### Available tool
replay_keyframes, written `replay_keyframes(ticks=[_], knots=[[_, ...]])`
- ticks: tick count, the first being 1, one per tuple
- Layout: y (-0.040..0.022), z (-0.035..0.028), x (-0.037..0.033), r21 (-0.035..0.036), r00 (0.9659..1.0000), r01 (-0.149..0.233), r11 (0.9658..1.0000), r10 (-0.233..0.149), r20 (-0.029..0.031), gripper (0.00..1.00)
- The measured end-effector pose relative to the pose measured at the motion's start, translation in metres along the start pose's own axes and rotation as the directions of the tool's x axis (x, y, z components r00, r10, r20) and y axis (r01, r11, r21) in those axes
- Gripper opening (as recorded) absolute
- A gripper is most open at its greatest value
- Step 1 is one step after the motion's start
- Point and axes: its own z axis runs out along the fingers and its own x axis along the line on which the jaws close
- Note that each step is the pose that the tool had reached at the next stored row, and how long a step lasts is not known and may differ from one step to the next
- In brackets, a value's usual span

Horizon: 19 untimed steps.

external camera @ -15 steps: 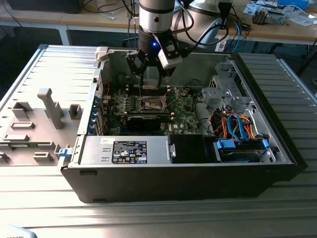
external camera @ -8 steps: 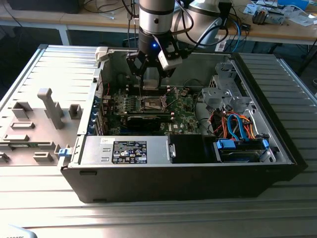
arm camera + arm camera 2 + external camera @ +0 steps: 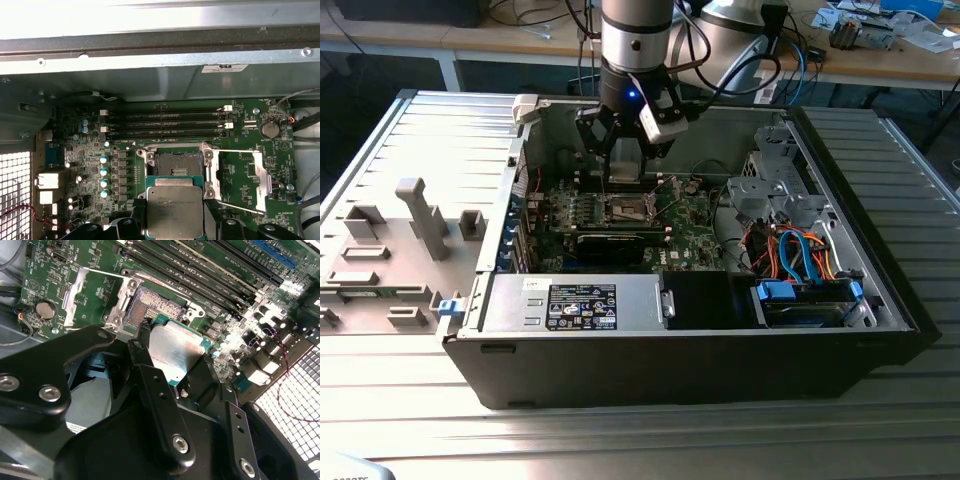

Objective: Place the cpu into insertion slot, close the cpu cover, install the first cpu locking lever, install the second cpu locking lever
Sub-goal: 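Place the cpu into insertion slot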

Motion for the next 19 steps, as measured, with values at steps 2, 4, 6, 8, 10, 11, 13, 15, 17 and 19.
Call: replay_keyframes(ticks=[2,4,6,8,10,11,13,15,17,19], knots=[[0.0000,0.0010,-0.0002,0.0006,1.0000,0.000,1.0000,0.000,0.0000,0.54],[-0.0001,0.0023,-0.0005,0.0014,1.0000,0.000,1.0000,0.000,0.0000,0.54],[-0.0001,0.0037,-0.0006,0.0016,1.0000,0.000,1.0000,0.000,0.0000,0.54],[-0.0002,0.0048,-0.0007,0.0018,1.0000,0.000,1.0000,0.000,0.0000,0.54],[-0.0002,0.0062,-0.0008,0.0018,1.0000,0.000,1.0000,0.000,0.0000,0.54],[-0.0002,0.0066,-0.0009,0.0017,1.0000,0.000,1.0000,0.000,0.0000,0.54],[-0.0003,0.0085,-0.0011,0.0018,1.0000,0.000,1.0000,0.000,0.0000,0.54],[-0.0003,0.0097,-0.0012,0.0019,1.0000,0.000,1.0000,0.000,0.0001,0.54],[-0.0004,0.0109,-0.0013,0.0020,1.0000,0.000,1.0000,0.000,0.0000,0.54],[-0.0004,0.0120,-0.0015,0.0022,1.0000,0.000,1.0000,0.000,0.0000,0.54]])
